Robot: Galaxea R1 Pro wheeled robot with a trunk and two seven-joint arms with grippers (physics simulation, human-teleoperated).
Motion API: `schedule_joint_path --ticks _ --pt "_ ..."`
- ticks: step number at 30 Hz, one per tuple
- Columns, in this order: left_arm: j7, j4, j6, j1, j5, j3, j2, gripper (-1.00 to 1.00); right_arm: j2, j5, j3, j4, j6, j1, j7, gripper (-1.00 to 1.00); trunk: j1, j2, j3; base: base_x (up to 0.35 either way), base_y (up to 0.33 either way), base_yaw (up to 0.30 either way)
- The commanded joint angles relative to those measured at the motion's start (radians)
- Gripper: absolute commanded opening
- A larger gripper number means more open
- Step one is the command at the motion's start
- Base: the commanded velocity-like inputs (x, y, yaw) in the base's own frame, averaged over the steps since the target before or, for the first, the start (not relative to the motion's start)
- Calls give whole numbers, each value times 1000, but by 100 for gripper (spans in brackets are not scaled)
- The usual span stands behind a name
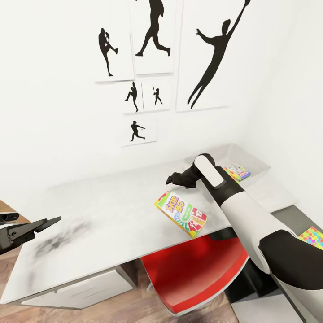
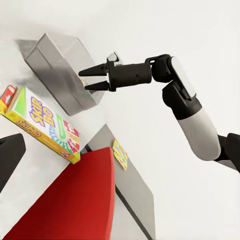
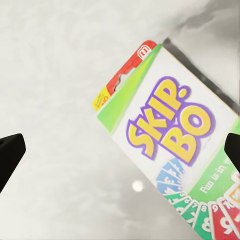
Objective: Put all the toys in the child's room - the three board games (two on the bed and one on the table), the two jigsaw puzzles on the table, and the tennis ball on the table - inside the toy box on the table in the child's room.
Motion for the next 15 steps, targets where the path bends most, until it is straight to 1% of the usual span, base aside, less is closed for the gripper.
schedule_joint_path --ticks 1,15 --pt "-4 0 11 -1 -1 0 1 100 -1 -11 2 0 1 -1 -10 100 1 -2 -3 0 0 0" --pt "-4 0 9 -1 -1 0 2 100 -16 -9 -3 1 1 -2 -11 100 1 -2 -24 0 0 0"
